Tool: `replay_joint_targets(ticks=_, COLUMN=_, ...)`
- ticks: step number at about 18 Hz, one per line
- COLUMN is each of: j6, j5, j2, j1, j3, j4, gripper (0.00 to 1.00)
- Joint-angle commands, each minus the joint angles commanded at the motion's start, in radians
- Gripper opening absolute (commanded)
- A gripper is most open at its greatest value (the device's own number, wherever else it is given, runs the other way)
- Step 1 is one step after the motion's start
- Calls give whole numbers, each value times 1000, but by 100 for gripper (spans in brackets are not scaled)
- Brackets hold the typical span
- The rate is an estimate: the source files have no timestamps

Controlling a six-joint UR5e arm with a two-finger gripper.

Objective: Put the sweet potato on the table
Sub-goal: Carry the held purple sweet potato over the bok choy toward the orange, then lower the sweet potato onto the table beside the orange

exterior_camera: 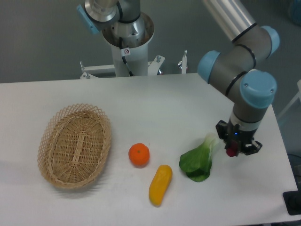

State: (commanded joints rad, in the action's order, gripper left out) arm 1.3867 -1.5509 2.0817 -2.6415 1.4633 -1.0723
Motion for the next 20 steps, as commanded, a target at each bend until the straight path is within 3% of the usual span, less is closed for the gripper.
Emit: replay_joint_targets(ticks=20, j6=-80, j5=8, j2=-28, j1=189, j3=189, j4=-17, gripper=6)
